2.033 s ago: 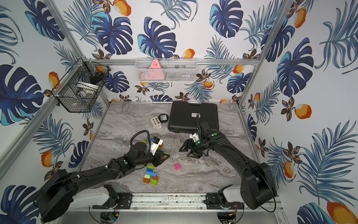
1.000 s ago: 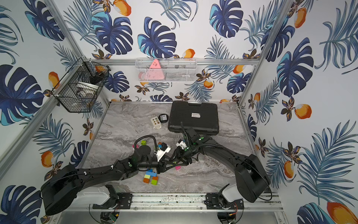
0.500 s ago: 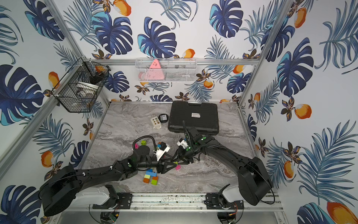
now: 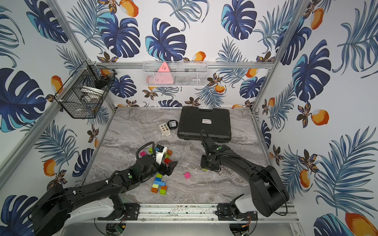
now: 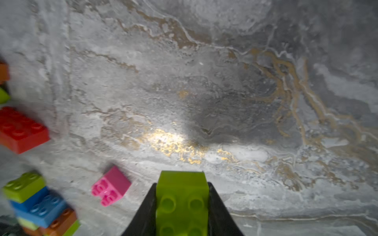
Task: Assemble the letter h with lego
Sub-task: Place the lego brick at the center of the board, then pick up the lego brick from the center of the board.
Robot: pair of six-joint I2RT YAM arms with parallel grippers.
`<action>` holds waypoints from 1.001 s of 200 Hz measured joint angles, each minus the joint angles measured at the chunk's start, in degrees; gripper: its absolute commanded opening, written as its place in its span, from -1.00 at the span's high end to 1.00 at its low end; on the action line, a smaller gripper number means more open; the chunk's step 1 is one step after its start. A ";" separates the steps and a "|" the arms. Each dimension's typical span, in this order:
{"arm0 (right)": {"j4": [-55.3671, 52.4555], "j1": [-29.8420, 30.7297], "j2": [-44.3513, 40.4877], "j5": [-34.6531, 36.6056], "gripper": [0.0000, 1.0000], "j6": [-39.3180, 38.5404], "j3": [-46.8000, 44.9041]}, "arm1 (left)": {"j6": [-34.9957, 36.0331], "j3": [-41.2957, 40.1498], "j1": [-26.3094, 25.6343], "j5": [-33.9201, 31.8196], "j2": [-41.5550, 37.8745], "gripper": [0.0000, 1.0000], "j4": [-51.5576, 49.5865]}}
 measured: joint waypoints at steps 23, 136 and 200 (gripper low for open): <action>2.84 2.08 0.81 6.05 0.22 0.28 -3.45 | -1.95 4.79 2.78 -3.93 5.05 -0.98 -5.79; -1.07 2.60 -13.11 11.02 -0.20 1.46 2.86 | -10.03 15.87 9.33 -2.56 21.09 -0.60 -19.32; -3.41 2.60 -13.25 9.05 -0.20 1.22 3.89 | -11.13 20.48 10.78 -1.77 29.22 -0.44 -20.94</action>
